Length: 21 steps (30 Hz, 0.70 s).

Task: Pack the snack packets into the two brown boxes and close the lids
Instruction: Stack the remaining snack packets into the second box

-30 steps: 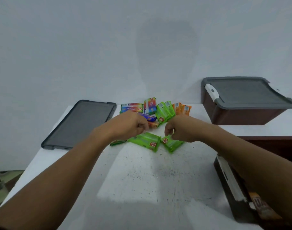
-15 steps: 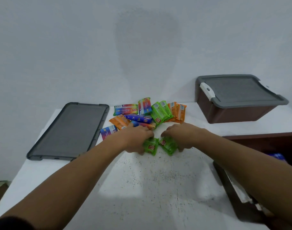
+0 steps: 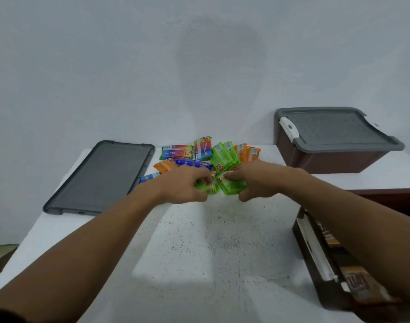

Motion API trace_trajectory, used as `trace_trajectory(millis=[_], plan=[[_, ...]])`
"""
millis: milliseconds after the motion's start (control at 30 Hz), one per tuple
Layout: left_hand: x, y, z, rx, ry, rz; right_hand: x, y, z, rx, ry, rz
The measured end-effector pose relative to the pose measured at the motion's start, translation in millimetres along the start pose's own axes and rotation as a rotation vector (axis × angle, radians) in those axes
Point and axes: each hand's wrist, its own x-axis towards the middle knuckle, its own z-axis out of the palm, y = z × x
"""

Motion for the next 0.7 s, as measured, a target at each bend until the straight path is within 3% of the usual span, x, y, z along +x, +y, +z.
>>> trace_trajectory(millis=[333,700], plan=[[1.4,75.8,-20.3,-0.238,0.302,0.012,-82.1,43.8,-36.4,0.34,0.264,-0.003],[34.8,200.8,3.1,-0.192,0.288,0.078,-198.3,116.5,-15.8,0.392,0.355,0.043]])
